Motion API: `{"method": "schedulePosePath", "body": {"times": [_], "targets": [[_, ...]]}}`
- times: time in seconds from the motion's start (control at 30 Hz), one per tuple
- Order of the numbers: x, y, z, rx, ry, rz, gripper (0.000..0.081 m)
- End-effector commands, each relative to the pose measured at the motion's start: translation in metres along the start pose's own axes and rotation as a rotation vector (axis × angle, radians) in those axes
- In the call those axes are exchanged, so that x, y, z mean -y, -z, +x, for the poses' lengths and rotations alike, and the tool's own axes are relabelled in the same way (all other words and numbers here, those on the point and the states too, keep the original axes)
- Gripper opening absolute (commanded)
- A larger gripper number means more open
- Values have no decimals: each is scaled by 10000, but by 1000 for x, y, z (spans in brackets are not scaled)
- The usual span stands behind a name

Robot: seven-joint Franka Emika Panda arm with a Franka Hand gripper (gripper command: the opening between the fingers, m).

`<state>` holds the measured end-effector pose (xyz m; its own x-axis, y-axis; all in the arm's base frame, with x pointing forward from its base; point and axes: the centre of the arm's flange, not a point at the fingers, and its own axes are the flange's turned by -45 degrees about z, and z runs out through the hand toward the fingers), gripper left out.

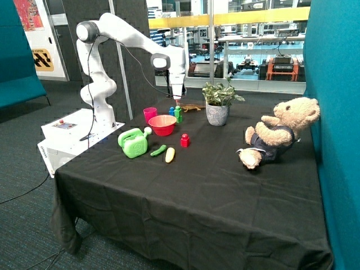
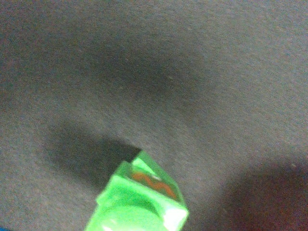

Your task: Stack green blocks

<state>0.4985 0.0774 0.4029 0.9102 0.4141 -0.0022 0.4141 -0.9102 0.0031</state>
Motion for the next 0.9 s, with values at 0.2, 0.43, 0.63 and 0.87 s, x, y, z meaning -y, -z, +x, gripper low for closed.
{"method": "schedulePosePath", "body": {"times": [0.2,0.43,0.63,0.87], "targets": [[-41,17,-35,-21,-812,32,808],[-58,14,-55,-20,-1170,32,808],[-73,12,-67,-19,-1459,33,808],[-88,6,-82,-19,-1718,33,808]]}}
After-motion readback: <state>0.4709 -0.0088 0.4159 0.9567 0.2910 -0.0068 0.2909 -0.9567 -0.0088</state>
